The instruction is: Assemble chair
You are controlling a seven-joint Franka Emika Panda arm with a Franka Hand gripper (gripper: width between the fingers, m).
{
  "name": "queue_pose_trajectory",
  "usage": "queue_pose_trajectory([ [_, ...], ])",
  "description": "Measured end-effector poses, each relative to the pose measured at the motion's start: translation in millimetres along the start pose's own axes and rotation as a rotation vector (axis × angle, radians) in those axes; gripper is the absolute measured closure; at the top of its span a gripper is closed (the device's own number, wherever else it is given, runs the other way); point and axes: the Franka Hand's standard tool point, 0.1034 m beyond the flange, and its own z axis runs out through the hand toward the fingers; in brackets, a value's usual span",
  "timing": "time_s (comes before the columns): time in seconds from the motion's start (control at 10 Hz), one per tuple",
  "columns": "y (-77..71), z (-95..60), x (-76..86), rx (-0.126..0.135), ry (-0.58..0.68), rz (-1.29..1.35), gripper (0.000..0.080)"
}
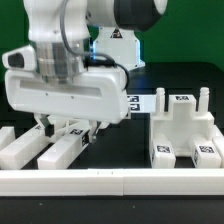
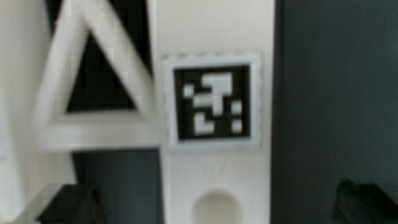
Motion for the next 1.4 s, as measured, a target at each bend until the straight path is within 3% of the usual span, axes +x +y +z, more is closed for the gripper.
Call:
queue_pose_trajectory([
  [0.1,-1.0,7.8,0.2,0.008,-0.011,0.003,0.015],
  [0.5,-11.7,17.4,2.1,0.003,-0.013,0.019,0.015],
  [0.6,-11.3,17.7,2.0,0.003,-0.014,0.02,0.0244],
  [0.7,-11.1,17.9,1.9,0.003,-0.014,0.02,0.0244],
  [0.8,-10.9,18.0,1.8,0.002,-0.015,0.02,0.0464],
  [0.9,-10.8,17.9,2.0,0.003,-0.014,0.021,0.0518],
  [1.0,-10.8,17.8,2.0,0.003,-0.014,0.021,0.0518],
  [1.1,-10.9,14.5,2.5,0.003,-0.015,0.016,0.0518],
  [1.4,-26.1,-42.3,-1.8,0.037,0.004,-0.026,0.0518],
])
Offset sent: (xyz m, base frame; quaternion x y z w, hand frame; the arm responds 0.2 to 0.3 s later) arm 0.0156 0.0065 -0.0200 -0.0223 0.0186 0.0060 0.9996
